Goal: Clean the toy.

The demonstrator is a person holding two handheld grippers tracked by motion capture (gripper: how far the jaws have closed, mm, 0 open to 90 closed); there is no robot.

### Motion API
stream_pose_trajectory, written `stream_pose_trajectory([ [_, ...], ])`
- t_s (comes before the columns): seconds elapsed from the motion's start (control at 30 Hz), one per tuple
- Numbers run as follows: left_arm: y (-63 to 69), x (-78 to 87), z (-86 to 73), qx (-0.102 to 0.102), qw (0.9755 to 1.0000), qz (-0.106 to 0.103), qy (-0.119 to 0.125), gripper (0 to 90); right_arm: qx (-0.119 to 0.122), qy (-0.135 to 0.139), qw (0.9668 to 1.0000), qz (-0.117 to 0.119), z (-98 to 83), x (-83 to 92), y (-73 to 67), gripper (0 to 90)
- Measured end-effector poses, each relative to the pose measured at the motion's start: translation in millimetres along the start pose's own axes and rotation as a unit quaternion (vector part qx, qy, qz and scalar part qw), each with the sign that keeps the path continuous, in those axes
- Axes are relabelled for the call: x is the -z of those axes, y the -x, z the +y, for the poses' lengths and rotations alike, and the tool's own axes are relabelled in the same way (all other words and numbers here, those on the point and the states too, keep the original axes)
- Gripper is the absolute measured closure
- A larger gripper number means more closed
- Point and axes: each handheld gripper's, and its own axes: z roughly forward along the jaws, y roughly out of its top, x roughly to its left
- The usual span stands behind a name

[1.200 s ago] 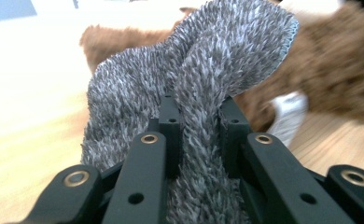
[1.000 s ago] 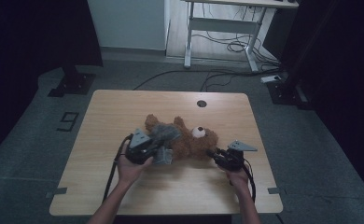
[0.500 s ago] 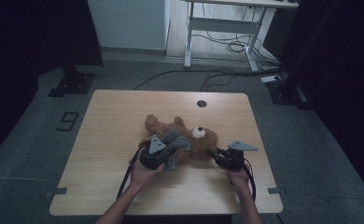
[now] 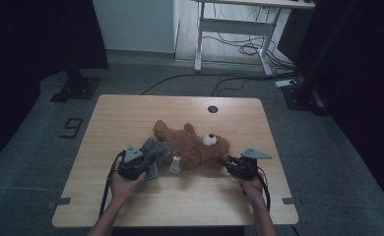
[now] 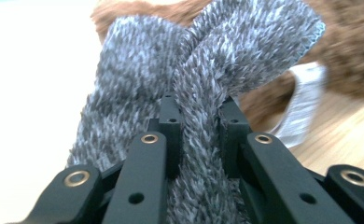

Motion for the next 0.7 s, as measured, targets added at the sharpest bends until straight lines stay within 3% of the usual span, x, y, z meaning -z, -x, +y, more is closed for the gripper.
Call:
stream_pose_trajectory([
  [0.17, -13.0, 7.6, -6.4, 0.014, 0.9998, 0.013, 0.002, 75.6, 0.0, -0.001, 1.0, 0.0, 0.0, 0.1, 0.8, 67.6],
  [0.33, -4.0, 17.7, 6.0, 0.008, 0.9994, 0.005, 0.033, 75.7, -0.006, 0.002, 1.0, -0.001, -0.1, -0.2, 1.2, 67.6],
  [0.47, 14.8, 19.5, 26.1, -0.008, 0.9982, -0.013, 0.058, 75.8, -0.007, 0.003, 1.0, -0.002, -0.1, -0.2, 1.1, 67.6],
  [0.7, 61.6, -1.9, 58.6, -0.044, 0.9949, -0.07, 0.058, 75.8, -0.007, 0.001, 1.0, -0.001, -0.1, 0.0, 1.3, 67.6],
])
